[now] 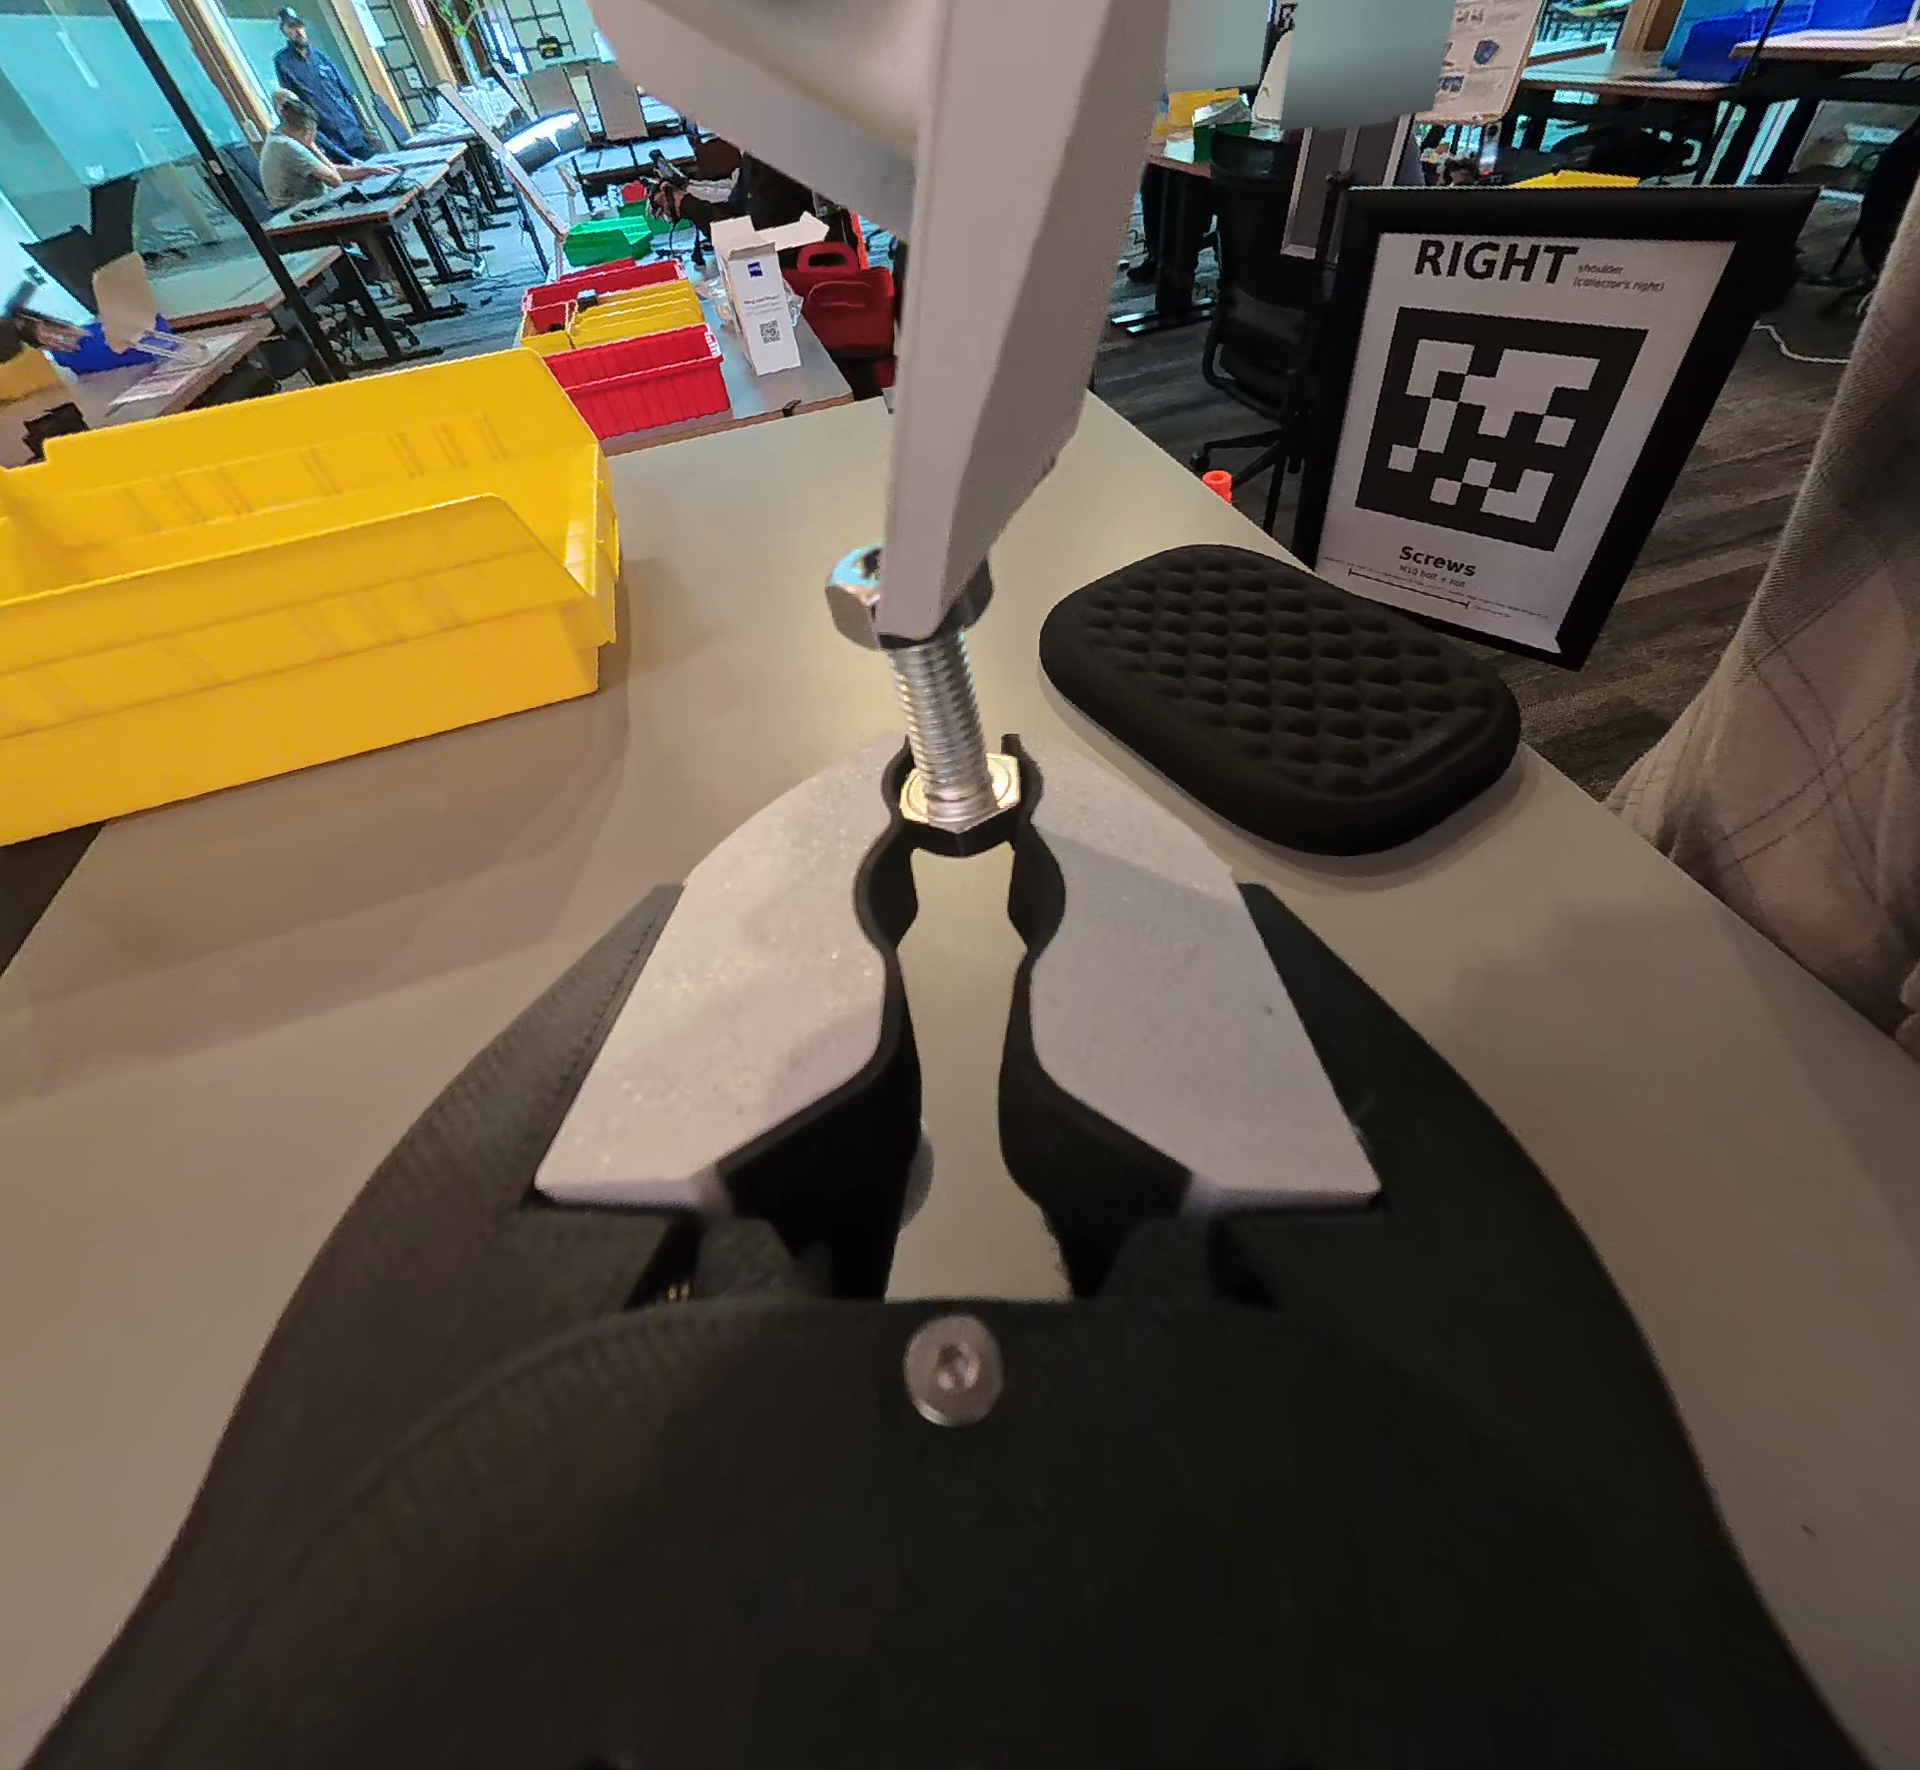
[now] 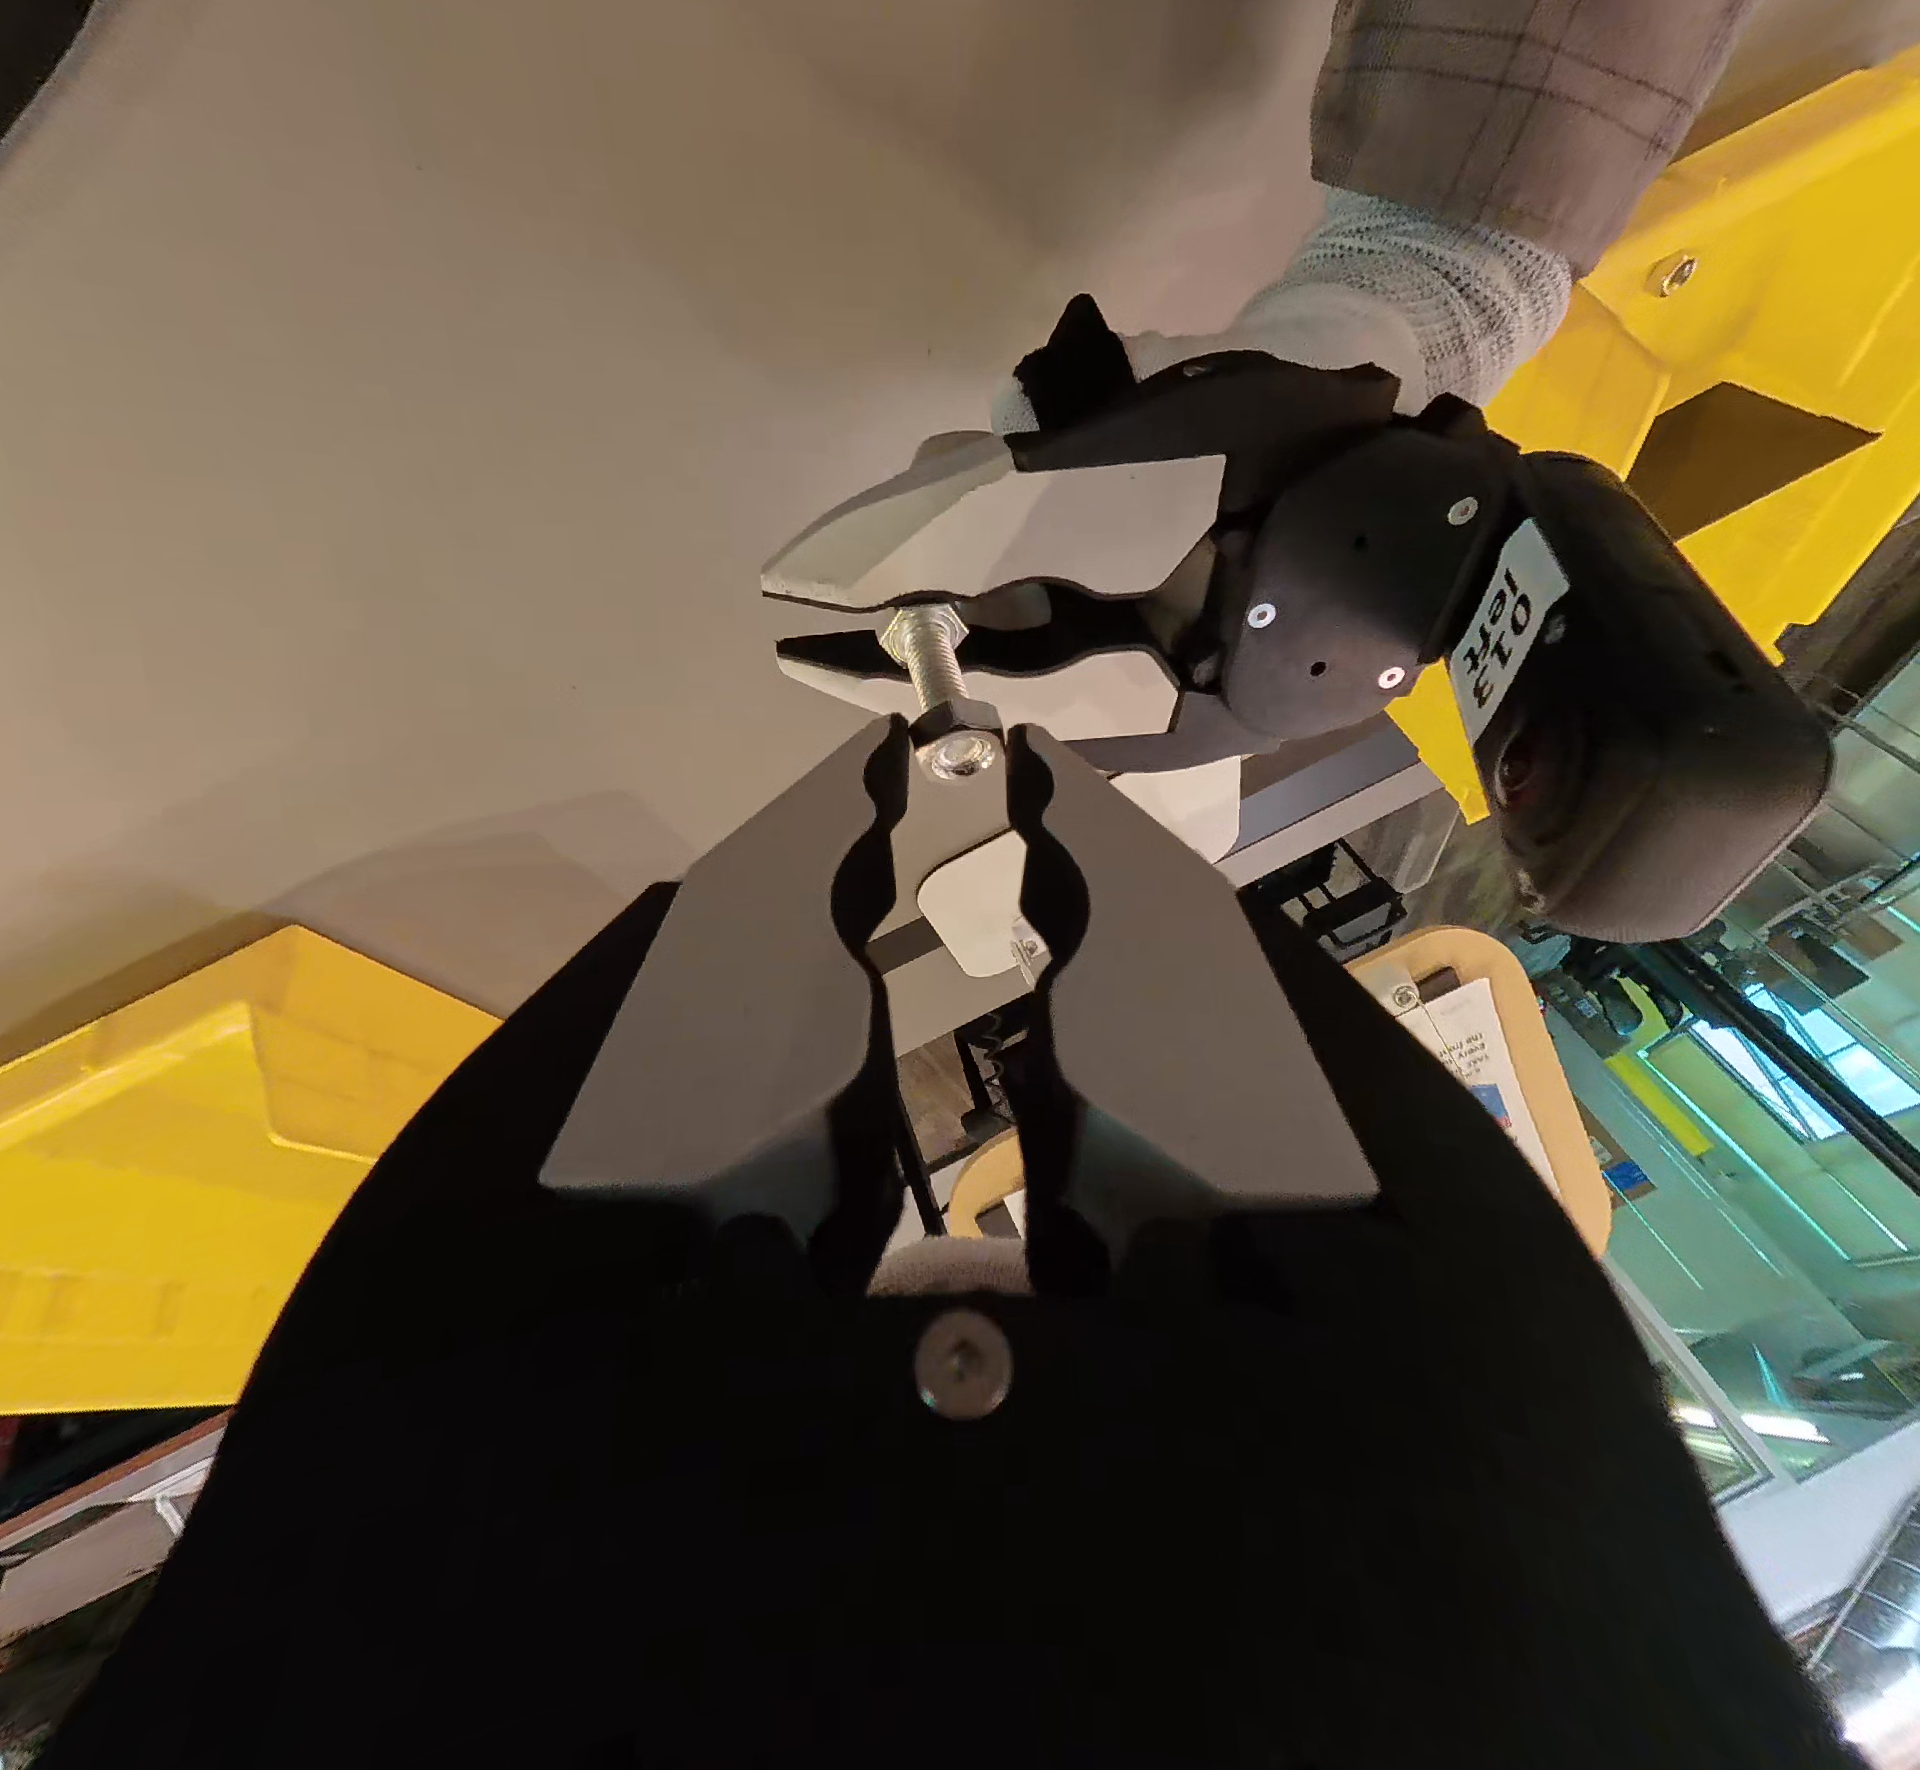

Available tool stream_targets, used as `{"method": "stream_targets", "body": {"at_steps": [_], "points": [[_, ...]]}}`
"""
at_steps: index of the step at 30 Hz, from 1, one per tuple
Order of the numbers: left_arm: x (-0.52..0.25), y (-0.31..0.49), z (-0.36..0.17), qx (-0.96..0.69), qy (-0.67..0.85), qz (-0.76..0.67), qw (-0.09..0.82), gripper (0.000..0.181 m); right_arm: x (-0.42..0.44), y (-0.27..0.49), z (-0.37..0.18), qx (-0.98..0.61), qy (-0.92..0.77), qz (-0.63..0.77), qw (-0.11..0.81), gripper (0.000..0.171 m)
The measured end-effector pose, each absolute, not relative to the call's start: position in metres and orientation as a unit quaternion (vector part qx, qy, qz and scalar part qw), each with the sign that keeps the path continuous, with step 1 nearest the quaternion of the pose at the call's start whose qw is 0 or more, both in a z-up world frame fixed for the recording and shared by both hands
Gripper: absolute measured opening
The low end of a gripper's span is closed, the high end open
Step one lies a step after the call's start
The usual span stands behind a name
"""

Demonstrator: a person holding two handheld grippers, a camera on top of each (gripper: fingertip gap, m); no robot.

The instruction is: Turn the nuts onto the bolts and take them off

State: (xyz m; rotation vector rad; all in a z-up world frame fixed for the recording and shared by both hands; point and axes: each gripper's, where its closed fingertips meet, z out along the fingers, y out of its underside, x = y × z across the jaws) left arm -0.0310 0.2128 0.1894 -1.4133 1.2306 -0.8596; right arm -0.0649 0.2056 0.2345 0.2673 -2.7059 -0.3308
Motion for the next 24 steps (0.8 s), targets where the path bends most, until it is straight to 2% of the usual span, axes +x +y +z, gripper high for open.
{"method": "stream_targets", "body": {"at_steps": [5,8,17,24], "points": [[-0.032,0.215,0.189,-0.59,0.51,-0.351,0.518,0.014,-0.065,0.207,0.234,0.061,-0.973,-0.112,0.192,0.016],[-0.033,0.218,0.189,-0.593,0.507,-0.346,0.521,0.014,-0.065,0.209,0.234,-0.011,-0.978,-0.098,0.182,0.016],[-0.033,0.227,0.183,-0.609,0.501,-0.32,0.525,0.014,-0.062,0.217,0.227,-0.364,-0.927,-0.022,0.092,0.016],[-0.039,0.236,0.184,-0.618,0.49,-0.296,0.539,0.014,-0.066,0.224,0.228,-0.617,-0.783,0.071,0.047,0.016]]}}
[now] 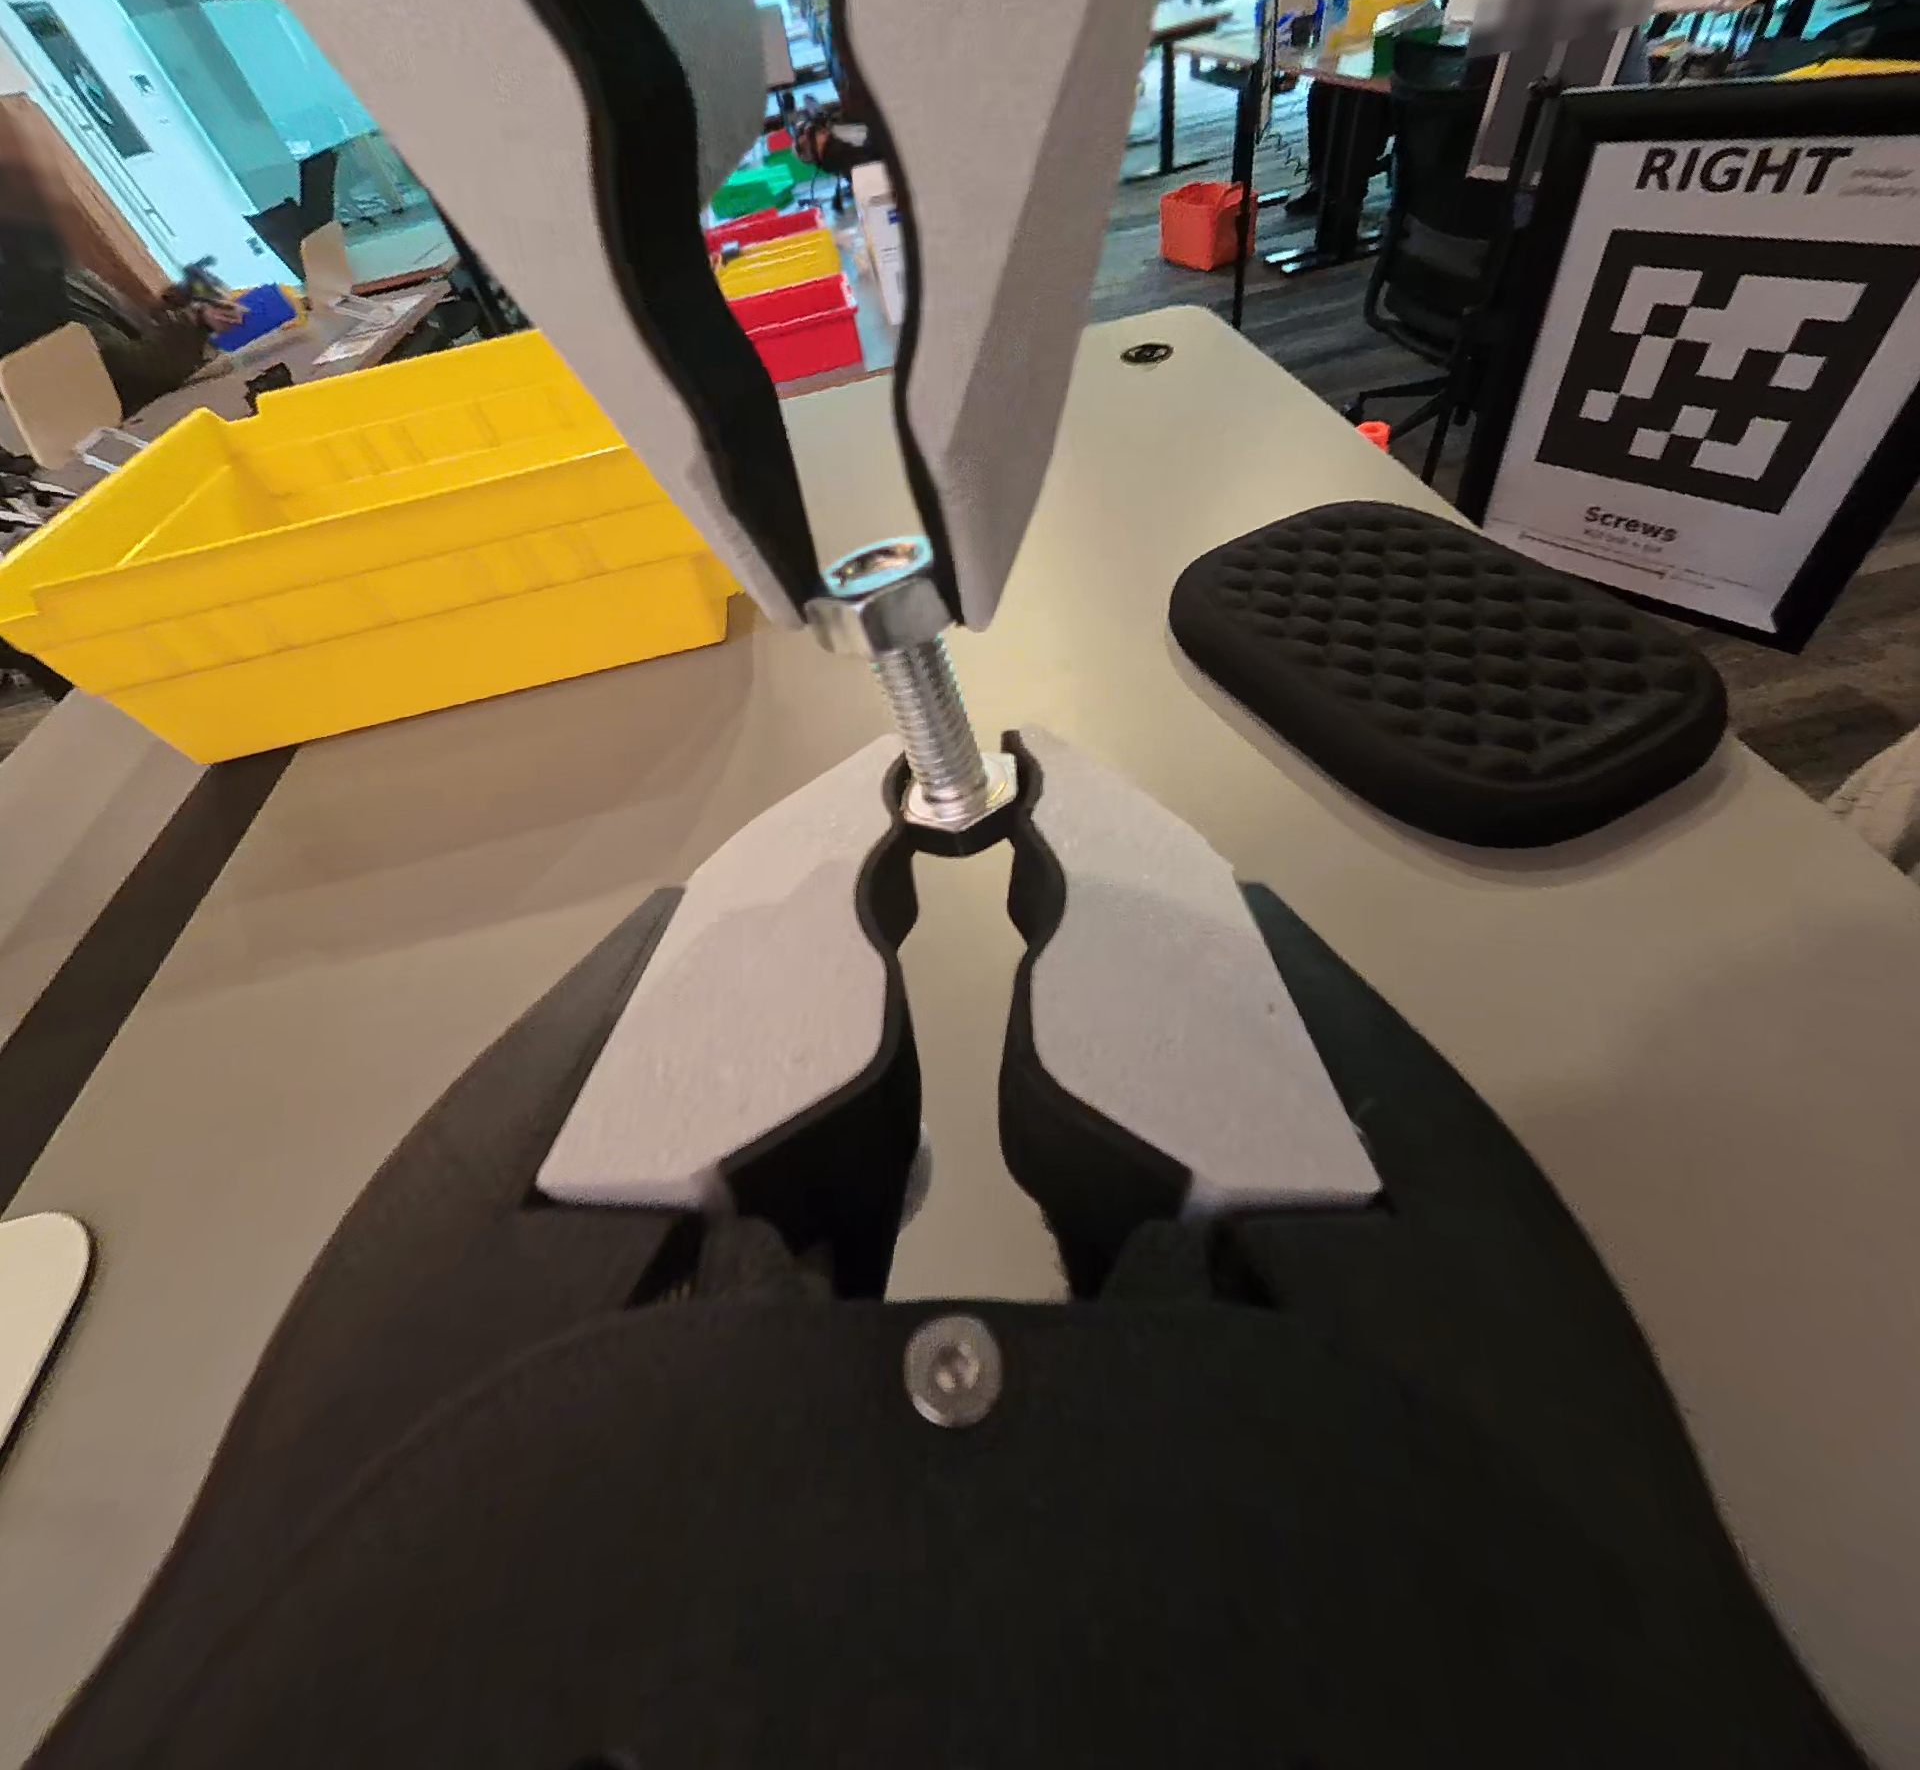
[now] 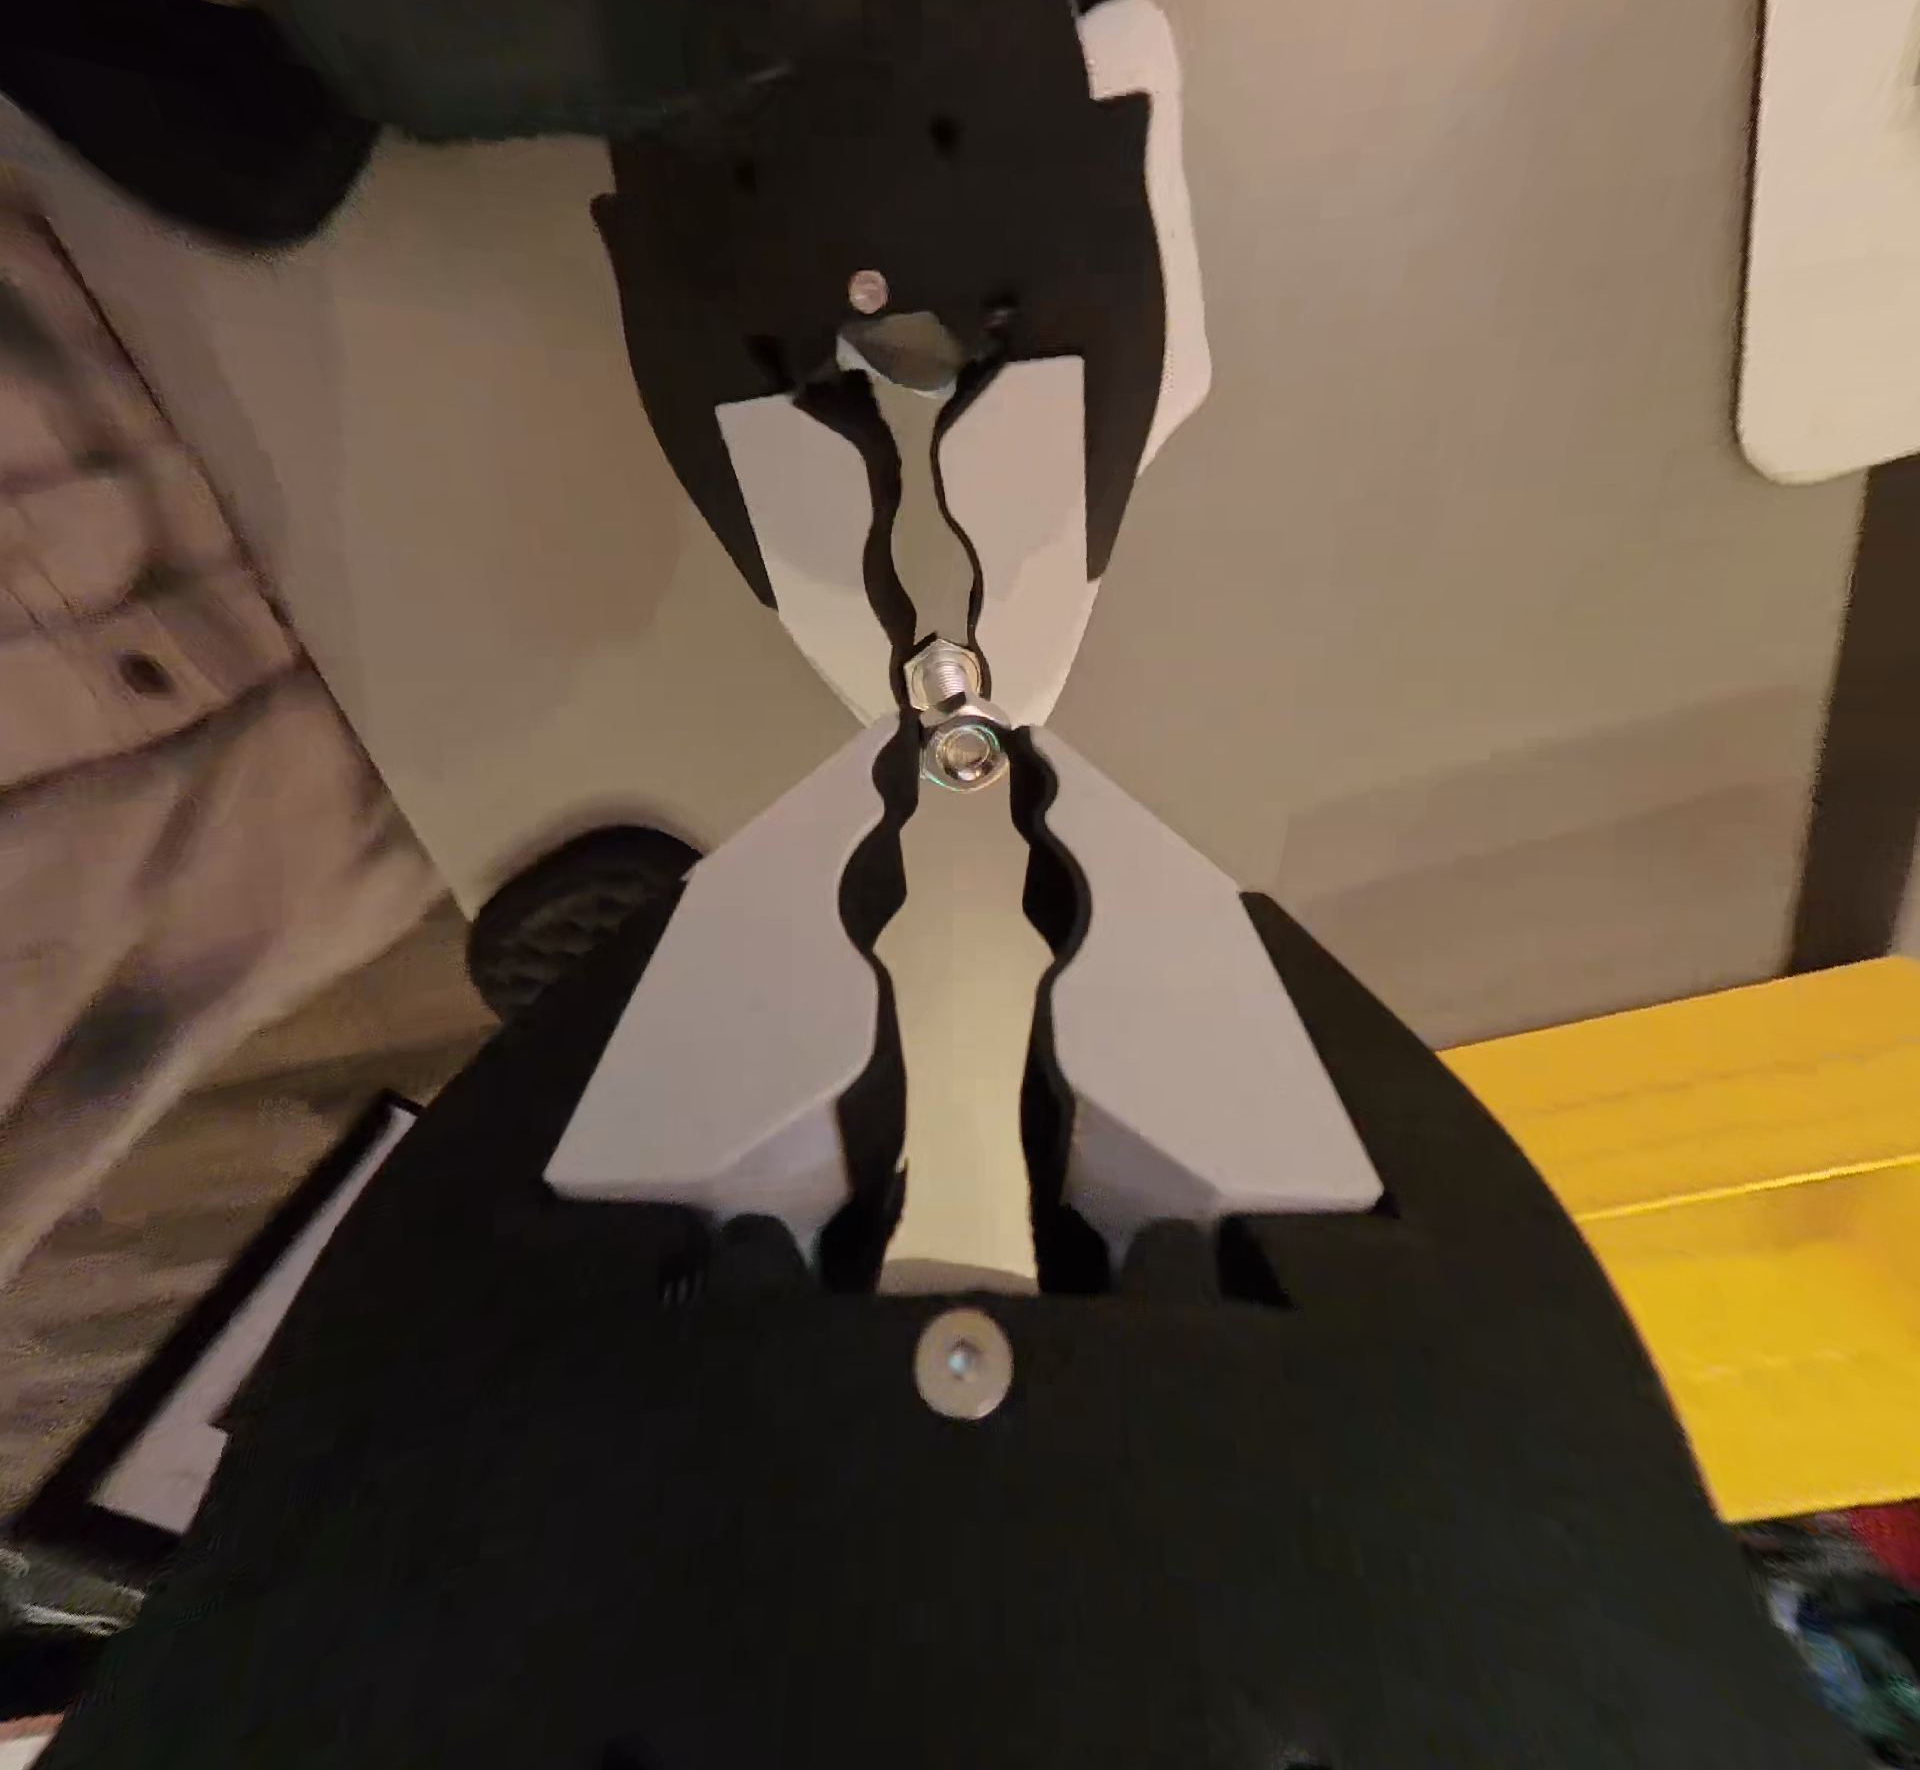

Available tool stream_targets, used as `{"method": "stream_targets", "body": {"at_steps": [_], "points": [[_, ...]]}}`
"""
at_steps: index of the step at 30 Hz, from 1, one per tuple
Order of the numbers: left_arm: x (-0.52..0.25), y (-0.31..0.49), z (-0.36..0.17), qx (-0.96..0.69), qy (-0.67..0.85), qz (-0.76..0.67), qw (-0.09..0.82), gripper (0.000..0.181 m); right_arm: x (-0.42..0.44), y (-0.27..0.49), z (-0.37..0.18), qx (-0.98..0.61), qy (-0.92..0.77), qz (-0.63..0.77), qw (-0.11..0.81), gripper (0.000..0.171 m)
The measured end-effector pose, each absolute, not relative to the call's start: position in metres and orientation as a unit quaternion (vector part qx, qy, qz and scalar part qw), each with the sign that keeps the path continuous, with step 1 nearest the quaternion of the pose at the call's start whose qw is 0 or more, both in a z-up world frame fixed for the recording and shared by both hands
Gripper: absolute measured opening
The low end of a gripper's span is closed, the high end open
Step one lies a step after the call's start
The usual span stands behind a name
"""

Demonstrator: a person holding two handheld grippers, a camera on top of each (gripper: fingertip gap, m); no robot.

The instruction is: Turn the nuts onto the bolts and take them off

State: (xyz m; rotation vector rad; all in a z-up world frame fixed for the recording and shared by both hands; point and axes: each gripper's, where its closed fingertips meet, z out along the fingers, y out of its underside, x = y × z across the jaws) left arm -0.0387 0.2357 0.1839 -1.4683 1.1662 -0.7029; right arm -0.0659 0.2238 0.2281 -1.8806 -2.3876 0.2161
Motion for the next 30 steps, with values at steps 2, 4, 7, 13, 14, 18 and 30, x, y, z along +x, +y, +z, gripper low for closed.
{"method": "stream_targets", "body": {"at_steps": [2,4,7,13,14,18,30], "points": [[-0.038,0.236,0.18,-0.62,0.494,-0.291,0.536,0.014,-0.065,0.223,0.225,-0.639,-0.763,0.089,0.041,0.015],[-0.037,0.234,0.182,-0.616,0.493,-0.299,0.536,0.014,-0.062,0.223,0.222,-0.635,-0.766,0.09,0.04,0.028],[-0.038,0.233,0.186,-0.613,0.49,-0.306,0.539,0.014,-0.06,0.222,0.225,-0.576,-0.81,0.089,0.054,0.063],[-0.036,0.229,0.186,-0.608,0.496,-0.317,0.533,0.014,-0.071,0.224,0.244,-0.266,-0.946,-0.007,0.187,0.047],[-0.035,0.228,0.185,-0.607,0.497,-0.32,0.531,0.014,-0.069,0.224,0.243,-0.207,-0.958,-0.032,0.195,0.047],[-0.035,0.226,0.186,-0.606,0.5,-0.322,0.529,0.014,-0.062,0.222,0.238,-0.028,-0.972,-0.11,0.205,0.042],[-0.032,0.221,0.187,-0.599,0.507,-0.333,0.523,0.014,-0.061,0.214,0.231,0.136,-0.955,-0.168,0.205,0.021]]}}
